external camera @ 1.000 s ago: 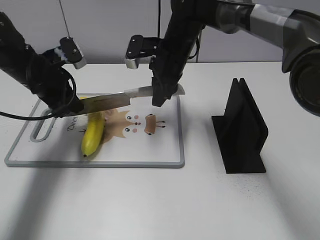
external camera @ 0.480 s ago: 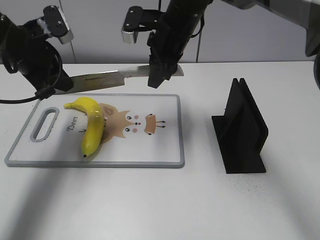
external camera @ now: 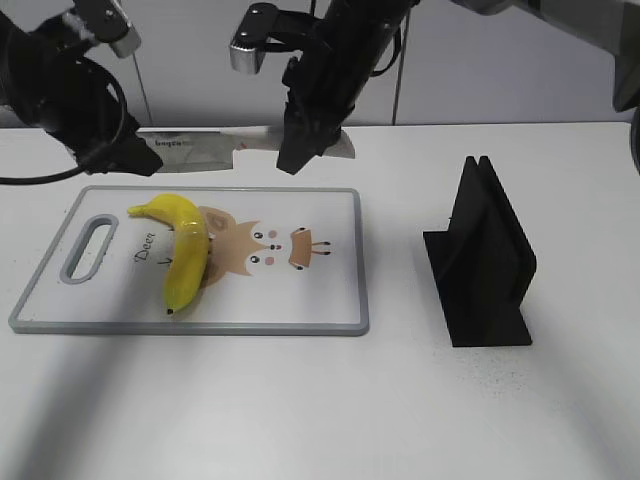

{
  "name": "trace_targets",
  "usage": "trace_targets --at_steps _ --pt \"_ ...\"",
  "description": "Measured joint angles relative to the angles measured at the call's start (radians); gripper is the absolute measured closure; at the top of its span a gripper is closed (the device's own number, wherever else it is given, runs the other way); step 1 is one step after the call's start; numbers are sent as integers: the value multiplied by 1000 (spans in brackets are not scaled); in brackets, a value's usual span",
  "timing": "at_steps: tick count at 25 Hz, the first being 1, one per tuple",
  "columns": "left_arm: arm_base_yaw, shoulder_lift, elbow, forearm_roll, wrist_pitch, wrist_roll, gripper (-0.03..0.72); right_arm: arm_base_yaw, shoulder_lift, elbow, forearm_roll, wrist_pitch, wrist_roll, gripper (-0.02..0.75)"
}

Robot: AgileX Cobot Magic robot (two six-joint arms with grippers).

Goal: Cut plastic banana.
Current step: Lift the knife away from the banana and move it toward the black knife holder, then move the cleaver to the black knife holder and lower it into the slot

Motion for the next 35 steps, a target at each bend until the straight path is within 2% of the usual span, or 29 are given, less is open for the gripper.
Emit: trace_targets --at_steps 3,11,18,23,28,35 --pt "-1 -44 0 -26 -5 -2 19 0 -8 4 1 -17 21 556" --pt "-1 -159 0 -24 -52 -38 19 -1 -102 125 -28 -25 33 556" --pt "-1 -268 1 78 -31 -313 39 -1 -230 189 -27 -25 58 556" --pt "-1 -361 2 224 35 -579 50 -1 -338 308 -53 -25 98 556" --pt "-1 -447 4 390 203 -812 65 -1 -426 357 -86 -24 297 556" --pt "-1 -582 5 489 431 -972 87 -1 -516 357 -112 -23 599 556"
